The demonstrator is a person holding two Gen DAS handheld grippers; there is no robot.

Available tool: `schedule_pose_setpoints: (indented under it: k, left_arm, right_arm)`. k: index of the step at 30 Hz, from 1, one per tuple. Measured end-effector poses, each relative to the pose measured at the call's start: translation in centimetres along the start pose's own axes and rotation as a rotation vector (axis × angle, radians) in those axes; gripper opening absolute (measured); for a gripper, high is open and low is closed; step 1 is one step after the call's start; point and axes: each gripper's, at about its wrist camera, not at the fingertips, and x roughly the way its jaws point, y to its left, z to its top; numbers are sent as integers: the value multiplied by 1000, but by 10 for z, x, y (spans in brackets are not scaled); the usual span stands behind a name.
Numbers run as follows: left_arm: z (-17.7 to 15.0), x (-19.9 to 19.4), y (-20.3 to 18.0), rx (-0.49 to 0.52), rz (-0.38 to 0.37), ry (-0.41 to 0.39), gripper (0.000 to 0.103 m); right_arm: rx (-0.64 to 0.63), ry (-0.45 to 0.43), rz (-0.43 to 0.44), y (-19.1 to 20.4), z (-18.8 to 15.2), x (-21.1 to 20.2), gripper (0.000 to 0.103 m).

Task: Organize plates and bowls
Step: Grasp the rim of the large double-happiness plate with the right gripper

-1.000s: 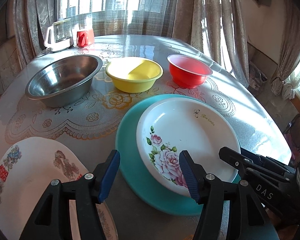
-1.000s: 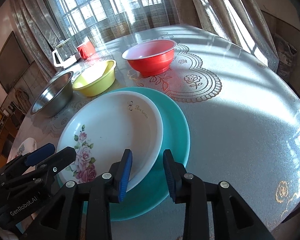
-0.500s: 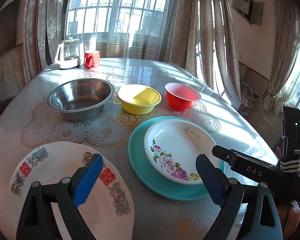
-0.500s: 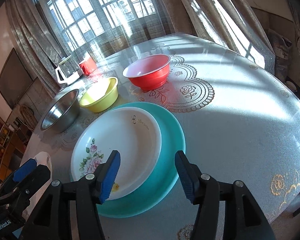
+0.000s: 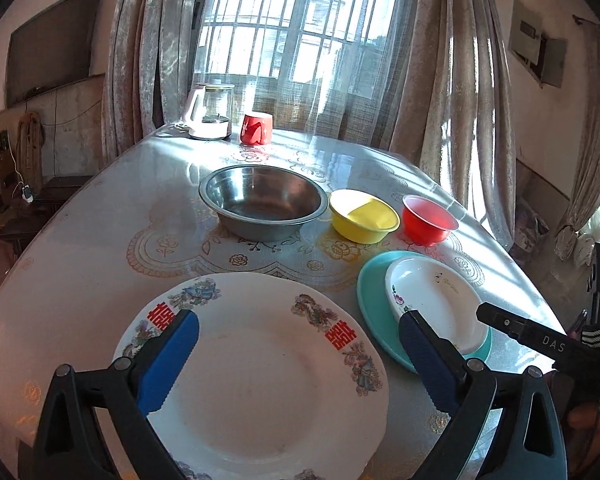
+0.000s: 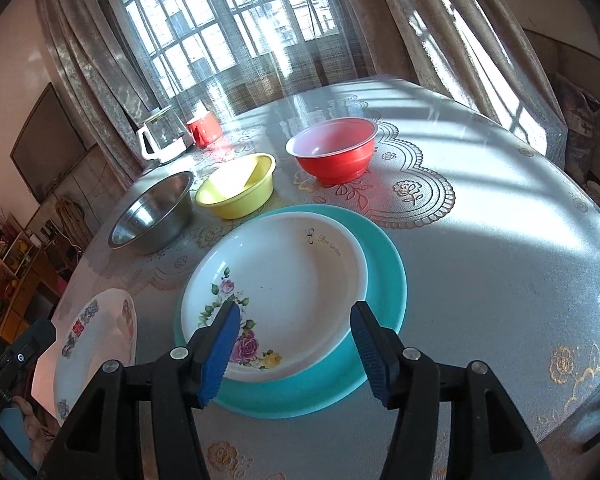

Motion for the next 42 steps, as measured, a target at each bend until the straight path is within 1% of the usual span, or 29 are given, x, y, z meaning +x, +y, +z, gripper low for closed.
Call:
schedule_pose_setpoints:
  k: [2, 6, 8, 10, 12, 14, 19, 21, 25, 30, 33, 36, 37, 39, 42]
  left_arm:
    - [-1, -3, 14, -27, 29, 0, 101]
    - [-2, -10, 42, -78, 61, -8, 102]
    - [-3, -14, 54, -93, 86, -21, 103]
    - [-4, -18, 67, -110, 96, -28, 103]
    - [-6, -20, 79, -127, 102, -22, 103]
    - [-8, -21, 90, -153, 92, -15, 103]
    - [-17, -24, 111, -168, 87, -7, 103]
    - [-21, -23, 119, -190, 92, -1, 103]
    - [-29, -17, 135, -248, 69, 32, 103]
    - [-36, -7, 142, -287, 62, 69, 101]
    - [-39, -5, 140, -289, 28, 65, 100]
    - [-39, -1, 135, -276, 25, 66, 100]
    - [-39, 2, 135, -279, 26, 73, 100]
    - [-40, 10, 137, -289, 6, 95, 100]
    - [-44, 19, 141, -330, -17, 134, 90]
  right_arm:
    - [-14, 11, 58, 9, -2, 0, 58]
    - [-56, 36, 217, 37, -7, 0, 59]
    - [-79, 59, 277, 50, -11, 3, 67]
    - [-105, 96, 339, 64, -17, 8, 68]
    - [-124, 159, 413, 76, -26, 18, 71]
    - [-119, 212, 446, 84, -34, 28, 72]
    - [-93, 280, 450, 91, -48, 43, 73]
    - [-99, 285, 452, 92, -50, 45, 73]
    - [-98, 299, 453, 94, -51, 50, 73]
    - [-83, 306, 438, 94, -52, 58, 73]
    - [-82, 310, 424, 92, -53, 61, 73]
    - [-89, 290, 417, 93, -52, 62, 73]
    - [-89, 287, 421, 94, -52, 62, 73]
    - [-99, 278, 417, 97, -52, 64, 73]
    - [-118, 262, 409, 102, -53, 65, 73]
